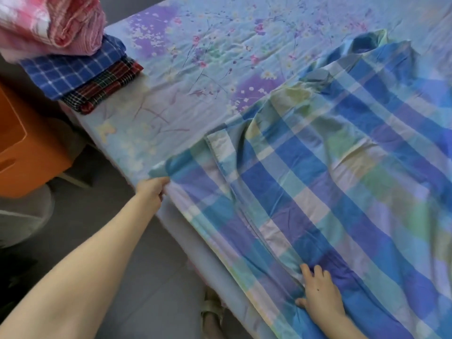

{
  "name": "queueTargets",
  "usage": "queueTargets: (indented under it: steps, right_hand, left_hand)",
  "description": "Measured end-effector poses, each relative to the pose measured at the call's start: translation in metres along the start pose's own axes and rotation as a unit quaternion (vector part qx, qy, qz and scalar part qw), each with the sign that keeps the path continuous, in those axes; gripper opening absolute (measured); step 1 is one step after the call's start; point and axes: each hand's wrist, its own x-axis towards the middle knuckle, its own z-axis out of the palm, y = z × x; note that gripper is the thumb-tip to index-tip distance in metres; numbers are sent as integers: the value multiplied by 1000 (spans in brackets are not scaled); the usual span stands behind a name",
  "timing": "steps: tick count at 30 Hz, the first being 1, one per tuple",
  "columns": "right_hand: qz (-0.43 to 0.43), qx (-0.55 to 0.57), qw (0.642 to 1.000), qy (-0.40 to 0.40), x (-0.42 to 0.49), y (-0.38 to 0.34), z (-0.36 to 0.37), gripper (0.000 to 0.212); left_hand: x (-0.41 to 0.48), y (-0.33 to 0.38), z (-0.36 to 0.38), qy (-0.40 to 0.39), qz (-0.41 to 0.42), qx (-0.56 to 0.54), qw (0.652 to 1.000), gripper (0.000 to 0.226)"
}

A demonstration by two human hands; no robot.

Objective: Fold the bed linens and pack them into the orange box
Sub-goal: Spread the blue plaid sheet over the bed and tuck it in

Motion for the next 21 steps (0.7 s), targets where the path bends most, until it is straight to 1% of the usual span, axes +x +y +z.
queueTargets:
  steps: [1,2,3,4,5,6,7,8,9,10,11,12,13,14,15,16,17,18,19,20,21]
  right_hand:
    - [0,-16,999,-38,1,-3,-11,108]
    - [7,-34,995,-98,-3,-9,-30,109]
    - [12,-22,995,-99,-4,-13,-43,101]
    - [7,-32,997,-63,1,-17,-52,88]
    - [1,-9,998,-61,3,-20,-64,73]
    - [5,27,998,-56,14,-27,-79,56]
    - [3,71,997,-32,23,-35,-93,34]
    - [-4,112,993,-24,30,-44,-107,22]
    - [-13,154,988,-1,41,-55,-118,26]
    - [-27,179,983,15,55,-65,-125,27]
    - [-46,179,982,29,67,-75,-128,33]
    - [-60,156,985,38,78,-87,-129,44]
    - [-63,119,990,50,86,-98,-130,54]
    - [-70,75,992,69,91,-107,-125,61]
    - [-69,52,995,56,91,-115,-124,63]
    - [-69,50,996,42,90,-121,-122,61]
    - [-63,62,995,37,90,-123,-115,54]
    - [-71,69,994,52,90,-123,-108,47]
    - [-75,91,991,63,87,-122,-106,43]
    - [-66,123,987,83,82,-120,-108,45]
    - [-23,173,979,103,79,-116,-111,44]
  left_hand:
    - [6,3,-3,51,19,77,996,14]
    - [11,4,-5,116,52,194,973,27]
    - [13,8,-5,181,128,294,930,33]
    - [17,15,2,203,240,348,884,31]
    - [13,18,11,166,334,362,854,25]
    - [15,24,29,93,383,356,847,19]
    - [18,29,50,11,388,357,850,18]
    - [21,33,70,-59,366,361,856,22]
    - [26,37,88,-110,346,379,851,28]
    - [34,41,103,-137,345,415,831,34]
    - [42,45,113,-153,365,472,788,41]
    - [50,48,118,-167,398,544,720,49]
    - [56,50,119,-180,439,603,642,57]
    - [64,51,116,-191,483,633,574,61]
    - [71,51,114,-200,525,632,533,61]
    - [78,51,113,-212,553,614,522,57]
    - [84,51,113,-230,565,588,531,50]
    - [84,54,115,-245,564,568,547,41]
    - [80,57,119,-255,561,545,569,33]
    - [74,60,122,-255,550,514,606,26]
    - [66,65,124,-244,535,476,654,22]
